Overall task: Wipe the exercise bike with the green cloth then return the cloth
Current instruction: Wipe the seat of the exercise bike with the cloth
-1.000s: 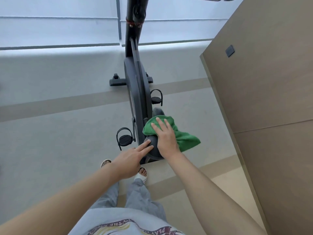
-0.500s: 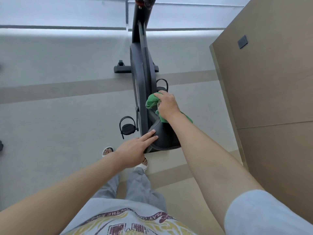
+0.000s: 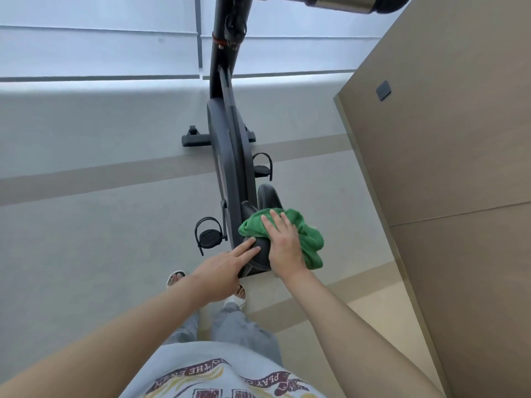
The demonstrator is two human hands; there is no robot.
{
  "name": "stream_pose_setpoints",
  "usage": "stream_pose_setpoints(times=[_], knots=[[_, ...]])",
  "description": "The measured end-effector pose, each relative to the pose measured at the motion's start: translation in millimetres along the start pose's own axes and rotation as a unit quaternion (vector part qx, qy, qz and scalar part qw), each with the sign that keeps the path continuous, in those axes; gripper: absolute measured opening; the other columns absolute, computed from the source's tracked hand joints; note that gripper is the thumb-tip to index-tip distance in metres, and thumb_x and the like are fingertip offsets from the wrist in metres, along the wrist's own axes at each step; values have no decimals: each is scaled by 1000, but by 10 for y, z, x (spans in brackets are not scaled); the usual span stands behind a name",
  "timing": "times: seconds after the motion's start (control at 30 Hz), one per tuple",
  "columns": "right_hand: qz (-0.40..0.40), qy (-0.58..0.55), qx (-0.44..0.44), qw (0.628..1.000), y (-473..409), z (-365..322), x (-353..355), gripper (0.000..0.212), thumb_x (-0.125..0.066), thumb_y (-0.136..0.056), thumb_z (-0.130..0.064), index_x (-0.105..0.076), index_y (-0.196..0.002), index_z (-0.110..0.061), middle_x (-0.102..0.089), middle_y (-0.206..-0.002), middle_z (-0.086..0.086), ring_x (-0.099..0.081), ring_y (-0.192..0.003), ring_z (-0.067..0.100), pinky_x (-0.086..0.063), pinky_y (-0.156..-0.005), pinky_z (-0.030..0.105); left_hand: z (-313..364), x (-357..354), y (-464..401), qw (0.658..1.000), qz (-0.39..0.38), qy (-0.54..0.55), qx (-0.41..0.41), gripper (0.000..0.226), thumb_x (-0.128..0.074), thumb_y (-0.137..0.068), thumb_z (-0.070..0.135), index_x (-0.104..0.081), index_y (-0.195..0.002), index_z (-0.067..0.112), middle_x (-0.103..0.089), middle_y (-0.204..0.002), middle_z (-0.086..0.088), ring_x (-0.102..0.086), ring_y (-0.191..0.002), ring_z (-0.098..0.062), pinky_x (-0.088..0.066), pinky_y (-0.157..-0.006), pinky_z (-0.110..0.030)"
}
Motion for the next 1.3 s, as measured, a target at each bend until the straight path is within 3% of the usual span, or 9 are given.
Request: stream_pose_setpoints(times=[0.13,0.33,0.53,0.77,0.83,0.93,1.03,1.13,1.3], knots=[[-2,26,33,999,-508,-65,102,70,-45,-93,13,-48,-157,-15,-31,-171,7,-21,-158,40,-22,-127,52,-1,-16,-11,1000,-5,16,-2,97,-57,-88,9,-7,-166,39,19,-169,28,-55,-132,-25,-55,-92,-43],[-11,21,10,1000,-1078,-136,130,68,-47,-93,9,-51,-155,-21,-39,-166,3,-32,-149,35,-39,-116,50,-1,-3,12,1000,4,-2,-9,95,-50,-88,5,-7,-165,41,17,-169,29,-54,-134,-24,-57,-85,-44],[9,12,5,1000,-465,-49,122,74,-43,-91,16,-51,-155,-19,-33,-170,4,-28,-153,37,-30,-124,49,30,41,120,999,31,-6,-19,83,-45,-89,7,-24,-163,37,3,-173,24,-52,-138,-24,-54,-97,-44],[29,-38,31,998,785,-161,-254,82,-54,-77,26,-55,-151,-10,-43,-164,11,-33,-154,41,-33,-124,54,-160,166,453,987,130,98,-12,59,-53,-89,4,-62,-138,35,-46,-157,22,-64,-93,-3,-49,-88,-19],[29,-31,54,998,938,-233,-356,82,-60,-73,26,-60,-146,-9,-47,-161,11,-34,-153,44,-37,-120,60,-223,233,511,980,151,128,3,54,-55,-91,2,-66,-133,34,-52,-148,26,-62,-95,4,-38,-84,-1],[32,-31,49,998,855,-225,-366,82,-63,-70,26,-64,-143,-11,-49,-160,9,-35,-153,44,-34,-119,67,-287,282,557,973,165,159,26,52,-56,-91,0,-69,-129,31,-56,-140,30,-62,-103,2,-33,-81,6],[35,-39,45,998,611,-197,-296,77,-61,-74,22,-64,-143,-12,-52,-158,8,-37,-153,40,-29,-121,66,-292,306,548,973,166,158,26,52,-55,-91,-1,-69,-130,29,-59,-140,25,-64,-107,-5,-34,-83,4],[47,-64,20,997,222,-119,-169,67,-51,-86,18,-62,-145,-10,-53,-157,9,-37,-153,38,-28,-122,62,-261,304,493,979,142,144,20,53,-58,-91,3,-66,-134,32,-58,-144,23,-65,-104,-6,-45,-90,-14],[10,-34,19,999,-400,-55,31,73,-41,-91,19,-53,-153,-17,-39,-167,0,-19,-161,29,-16,-129,58,-166,314,404,986,135,102,5,53,-59,-92,7,-63,-140,29,-56,-150,15,-54,-135,-12,-38,-114,-26]])
Point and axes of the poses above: each hand's wrist, its own y-axis away from the middle knuckle, its own x-axis out of the back of the hand, z = x × y, the point moved 4 cm from there along -y, towards the middle knuckle
